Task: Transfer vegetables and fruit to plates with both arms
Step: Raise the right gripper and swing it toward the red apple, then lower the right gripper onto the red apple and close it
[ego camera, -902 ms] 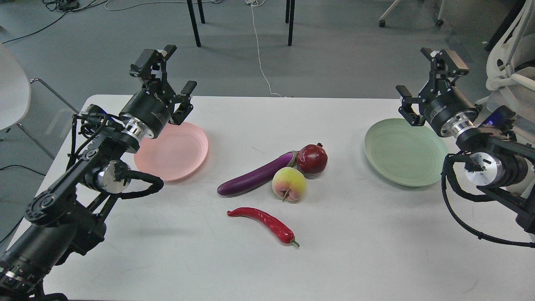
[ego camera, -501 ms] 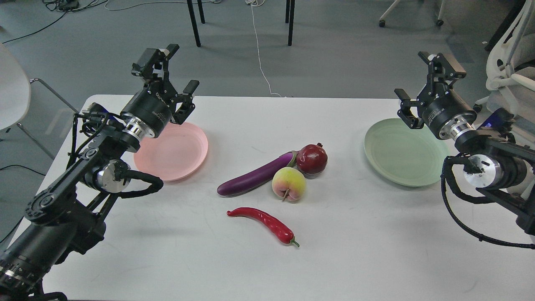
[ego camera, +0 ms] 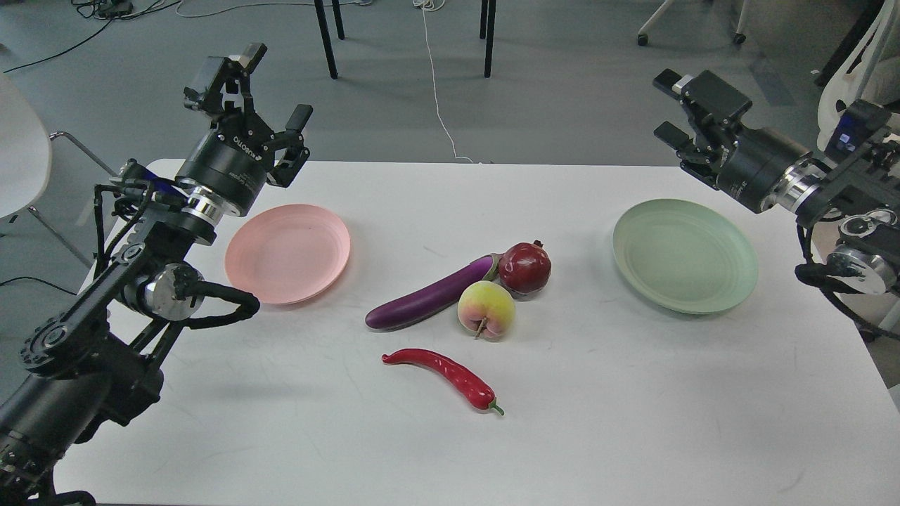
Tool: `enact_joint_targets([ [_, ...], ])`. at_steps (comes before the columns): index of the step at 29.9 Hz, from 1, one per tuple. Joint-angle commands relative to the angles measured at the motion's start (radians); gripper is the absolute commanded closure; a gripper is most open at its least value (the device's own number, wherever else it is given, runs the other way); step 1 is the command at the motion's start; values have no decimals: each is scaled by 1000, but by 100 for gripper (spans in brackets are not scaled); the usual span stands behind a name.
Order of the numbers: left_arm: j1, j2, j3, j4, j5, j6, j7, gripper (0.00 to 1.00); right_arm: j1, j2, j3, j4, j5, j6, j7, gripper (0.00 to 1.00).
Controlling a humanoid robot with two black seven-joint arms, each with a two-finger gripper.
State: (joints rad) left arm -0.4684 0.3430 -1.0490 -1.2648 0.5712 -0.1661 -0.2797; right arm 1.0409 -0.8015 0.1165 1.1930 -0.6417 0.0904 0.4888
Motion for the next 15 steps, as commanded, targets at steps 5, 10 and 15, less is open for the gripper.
enact_joint_targets([
  [5,4,-16,9,-50,4,5,-1,2,436,100,-521,-1,-495,38,0,2],
  [10,4,-9,9,-54,6,7,-1,2,590,289,-764,-27,-610,26,0,2],
  [15,17,-6,7,-67,7,7,-3,2,570,441,-825,-173,-625,-44,0,2],
])
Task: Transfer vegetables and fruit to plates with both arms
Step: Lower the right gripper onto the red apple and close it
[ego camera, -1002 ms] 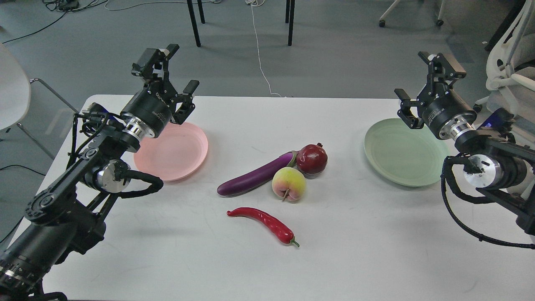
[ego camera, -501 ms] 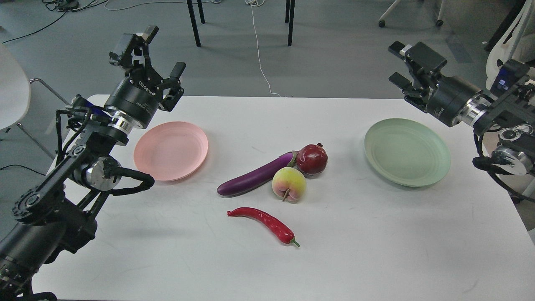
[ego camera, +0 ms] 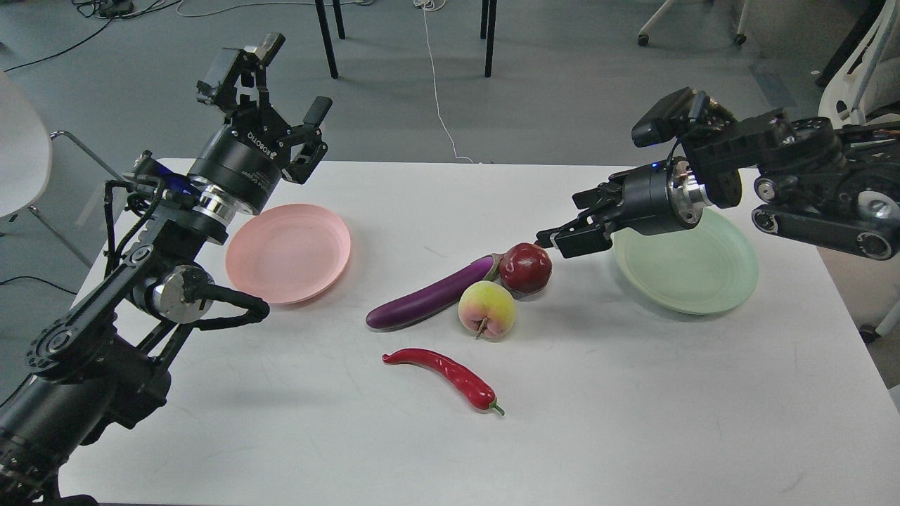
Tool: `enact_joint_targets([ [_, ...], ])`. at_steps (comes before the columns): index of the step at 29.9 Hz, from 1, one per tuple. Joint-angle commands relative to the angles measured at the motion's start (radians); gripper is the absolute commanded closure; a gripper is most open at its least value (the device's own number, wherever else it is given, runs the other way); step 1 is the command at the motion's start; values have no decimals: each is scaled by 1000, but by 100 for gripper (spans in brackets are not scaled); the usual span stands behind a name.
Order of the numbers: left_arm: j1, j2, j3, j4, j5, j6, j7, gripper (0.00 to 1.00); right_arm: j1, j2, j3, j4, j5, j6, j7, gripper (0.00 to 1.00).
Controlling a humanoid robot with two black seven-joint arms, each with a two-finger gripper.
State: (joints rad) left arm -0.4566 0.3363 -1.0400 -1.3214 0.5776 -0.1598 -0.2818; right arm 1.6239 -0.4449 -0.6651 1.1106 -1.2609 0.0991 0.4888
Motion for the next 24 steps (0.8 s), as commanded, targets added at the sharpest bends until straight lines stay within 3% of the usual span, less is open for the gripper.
enact_joint_targets([
  [1,6,1,-2,-15,1,0,-1,2,-27,113,-62,-124,-5,-80,0,2],
  [6,7,4,-2,-18,2,2,1,2,-110,232,-148,-271,-2,-208,0,4],
  [24,6,9,-20,-33,2,5,3,2,-239,311,-176,-383,5,-259,0,6],
])
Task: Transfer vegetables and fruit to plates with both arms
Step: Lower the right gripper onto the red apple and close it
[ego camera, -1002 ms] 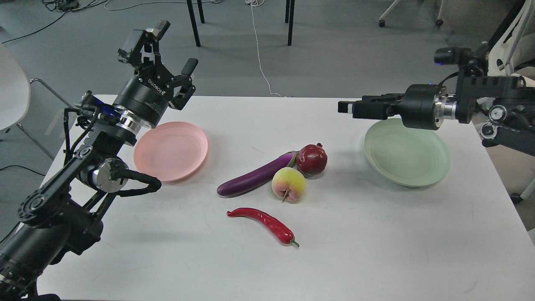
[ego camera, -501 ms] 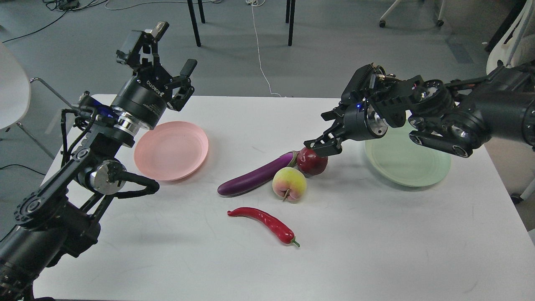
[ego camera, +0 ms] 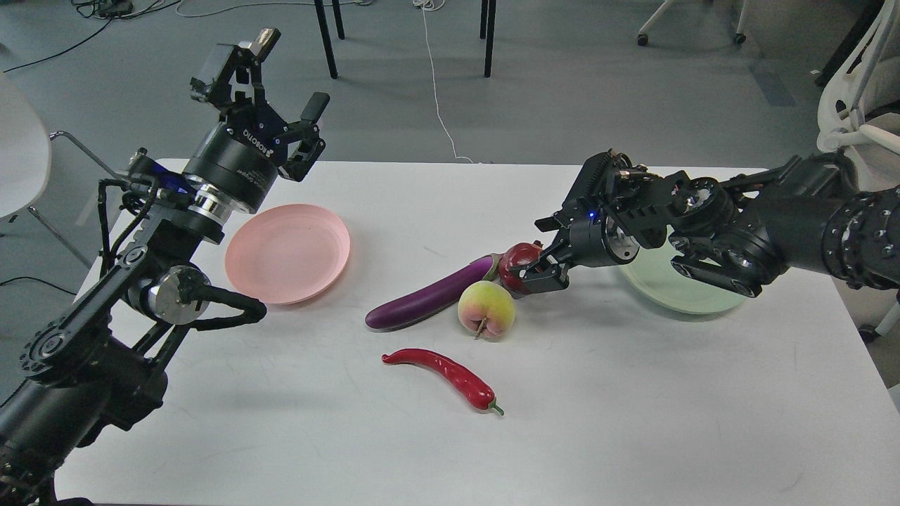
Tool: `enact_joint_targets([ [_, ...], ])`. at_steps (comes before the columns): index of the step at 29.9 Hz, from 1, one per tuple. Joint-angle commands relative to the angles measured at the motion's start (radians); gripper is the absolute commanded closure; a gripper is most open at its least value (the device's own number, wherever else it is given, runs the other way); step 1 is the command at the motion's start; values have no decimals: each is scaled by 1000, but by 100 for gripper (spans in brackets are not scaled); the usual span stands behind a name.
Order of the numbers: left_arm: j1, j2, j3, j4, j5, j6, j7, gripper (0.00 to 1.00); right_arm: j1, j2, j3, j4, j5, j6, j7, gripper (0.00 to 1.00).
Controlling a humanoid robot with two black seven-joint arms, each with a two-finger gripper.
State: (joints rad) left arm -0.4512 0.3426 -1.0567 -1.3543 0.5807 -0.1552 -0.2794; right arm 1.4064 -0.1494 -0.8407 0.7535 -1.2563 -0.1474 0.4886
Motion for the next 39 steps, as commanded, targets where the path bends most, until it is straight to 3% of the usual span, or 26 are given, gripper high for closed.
enact_joint_targets([
  [1,0,4,-5,0,-1,0,0,2,-29,21,0,-36,0,-15,0,7],
  [9,0,21,-6,0,-1,-1,0,2,-50,28,-1,-60,0,-17,0,12],
  [16,0,21,-6,0,-1,0,0,2,-61,30,-15,-63,2,-11,0,29],
  [18,0,22,-6,0,-1,0,0,2,-64,30,-15,-65,0,-9,0,39],
  [22,0,22,-6,0,-1,0,2,2,-69,28,-17,-76,0,-9,0,43],
  [30,-1,22,-8,0,-1,-1,2,2,-63,8,-27,-71,0,-8,0,67],
  [39,-7,19,-9,0,-1,-1,5,2,34,-57,-11,-11,12,-15,0,68],
])
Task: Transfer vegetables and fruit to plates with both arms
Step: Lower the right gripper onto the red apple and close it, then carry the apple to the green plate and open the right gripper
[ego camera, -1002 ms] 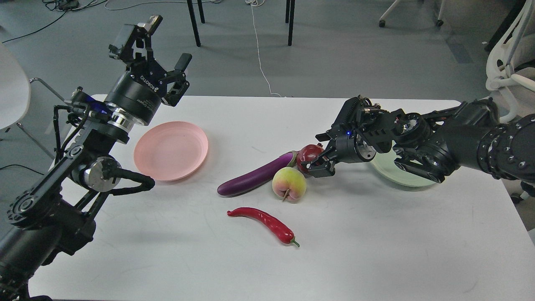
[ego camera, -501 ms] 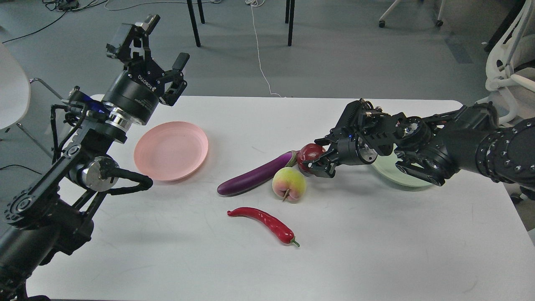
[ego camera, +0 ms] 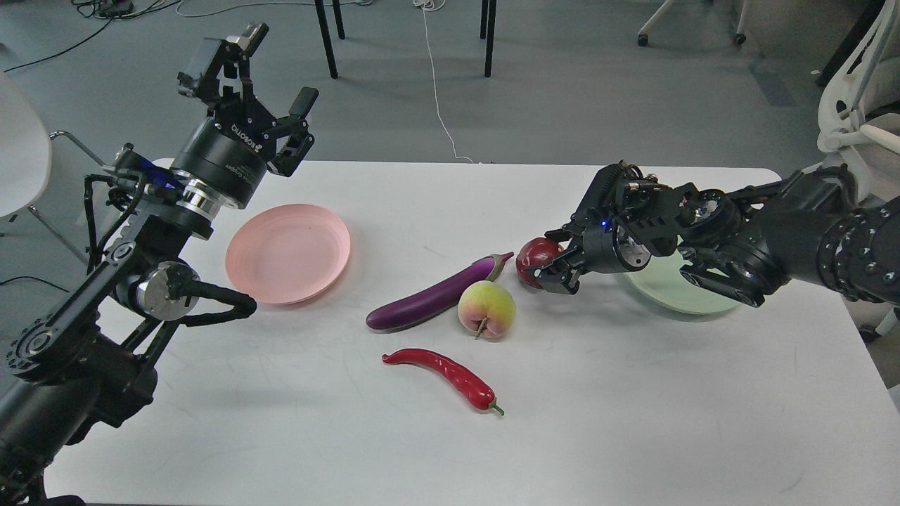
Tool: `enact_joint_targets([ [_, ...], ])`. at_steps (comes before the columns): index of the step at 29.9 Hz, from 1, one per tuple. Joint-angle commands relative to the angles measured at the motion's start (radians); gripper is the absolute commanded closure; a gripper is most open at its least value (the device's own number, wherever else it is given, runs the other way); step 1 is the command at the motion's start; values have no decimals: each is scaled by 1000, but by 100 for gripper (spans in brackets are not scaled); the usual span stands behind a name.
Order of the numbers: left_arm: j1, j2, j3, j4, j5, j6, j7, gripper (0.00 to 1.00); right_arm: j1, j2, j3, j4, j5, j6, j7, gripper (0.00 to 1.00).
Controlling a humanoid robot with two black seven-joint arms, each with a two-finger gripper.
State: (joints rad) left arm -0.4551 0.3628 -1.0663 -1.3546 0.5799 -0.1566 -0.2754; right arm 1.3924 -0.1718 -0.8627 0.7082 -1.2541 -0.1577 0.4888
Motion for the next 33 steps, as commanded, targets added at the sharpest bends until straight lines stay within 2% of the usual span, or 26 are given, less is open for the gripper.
enact_joint_targets([
  [1,-5,-1,0,0,-2,0,1,2,74,-60,22,57,12,-3,0,68],
  [6,-8,-2,-3,0,-3,0,-1,2,172,-211,56,149,9,-3,0,67],
  [9,-8,-4,-6,0,-3,-1,-1,2,188,-319,53,152,-1,-2,0,67],
  [13,-8,-4,-6,0,-5,-3,-1,2,162,-443,44,151,-14,-3,0,66],
  [17,-8,-5,-6,0,-5,-6,-2,2,71,-512,44,145,-47,-34,0,65],
  [24,-8,-5,-6,0,-6,-7,-4,2,-79,-519,51,62,-51,-94,0,65],
  [28,-8,-4,-6,0,-6,-7,-4,2,-127,-497,57,17,-50,-112,0,61],
  [31,-8,-2,-6,0,-6,-7,-4,2,-147,-494,60,13,-47,-117,0,49],
  [33,-8,-2,-6,0,-6,-6,-4,2,-158,-494,65,11,-47,-117,0,48],
])
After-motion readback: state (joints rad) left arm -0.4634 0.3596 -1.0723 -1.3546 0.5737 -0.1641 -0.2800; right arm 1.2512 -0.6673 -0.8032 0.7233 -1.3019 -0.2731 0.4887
